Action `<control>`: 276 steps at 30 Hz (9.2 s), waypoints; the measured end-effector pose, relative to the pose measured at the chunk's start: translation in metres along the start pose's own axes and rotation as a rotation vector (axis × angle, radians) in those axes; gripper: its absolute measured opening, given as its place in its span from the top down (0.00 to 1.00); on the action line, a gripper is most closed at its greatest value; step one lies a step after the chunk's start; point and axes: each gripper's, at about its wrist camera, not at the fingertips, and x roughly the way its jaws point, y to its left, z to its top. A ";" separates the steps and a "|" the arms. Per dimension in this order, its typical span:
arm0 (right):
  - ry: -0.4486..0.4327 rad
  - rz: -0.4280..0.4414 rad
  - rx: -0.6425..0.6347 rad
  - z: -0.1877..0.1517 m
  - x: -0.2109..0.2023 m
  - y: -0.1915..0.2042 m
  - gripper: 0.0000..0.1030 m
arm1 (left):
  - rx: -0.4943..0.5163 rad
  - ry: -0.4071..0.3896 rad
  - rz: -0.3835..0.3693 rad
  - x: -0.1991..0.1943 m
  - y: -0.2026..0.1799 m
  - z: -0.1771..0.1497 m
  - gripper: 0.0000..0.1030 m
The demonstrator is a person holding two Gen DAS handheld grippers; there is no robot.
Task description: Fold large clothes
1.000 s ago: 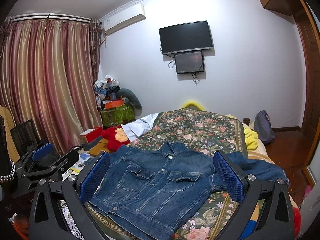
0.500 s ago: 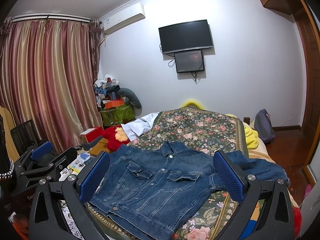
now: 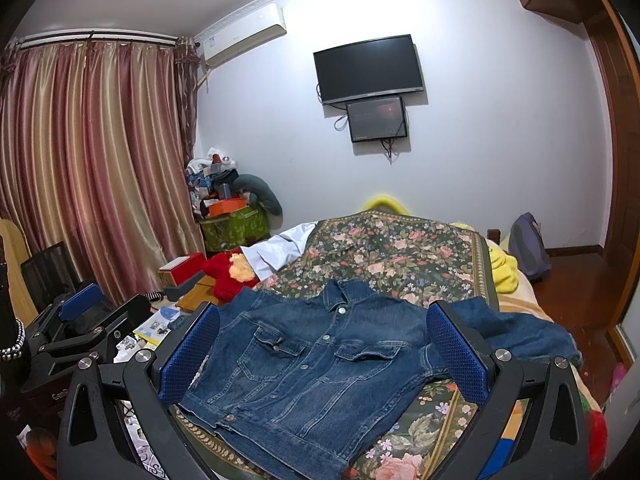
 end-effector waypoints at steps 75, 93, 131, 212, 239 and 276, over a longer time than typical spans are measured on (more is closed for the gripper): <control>0.708 0.104 -0.255 -0.040 0.473 -0.006 0.00 | 0.027 0.459 0.112 0.385 0.111 -0.042 0.93; 0.621 0.046 -0.334 -0.018 0.399 -0.010 0.00 | -0.143 0.734 -0.050 0.378 0.095 -0.124 0.35; 1.011 0.263 -0.215 -0.116 0.532 0.090 0.00 | -0.124 0.385 0.288 0.376 0.214 -0.041 0.89; 0.757 -0.089 -0.005 -0.068 0.347 -0.132 0.85 | 0.033 0.809 0.188 0.393 0.153 -0.151 0.21; 0.944 -0.359 0.112 -0.113 0.276 -0.295 0.85 | 0.364 0.741 -0.288 0.370 -0.139 -0.111 0.17; 0.756 -0.502 0.478 -0.105 0.137 -0.397 0.84 | 0.507 0.603 -0.452 0.333 -0.216 -0.093 1.00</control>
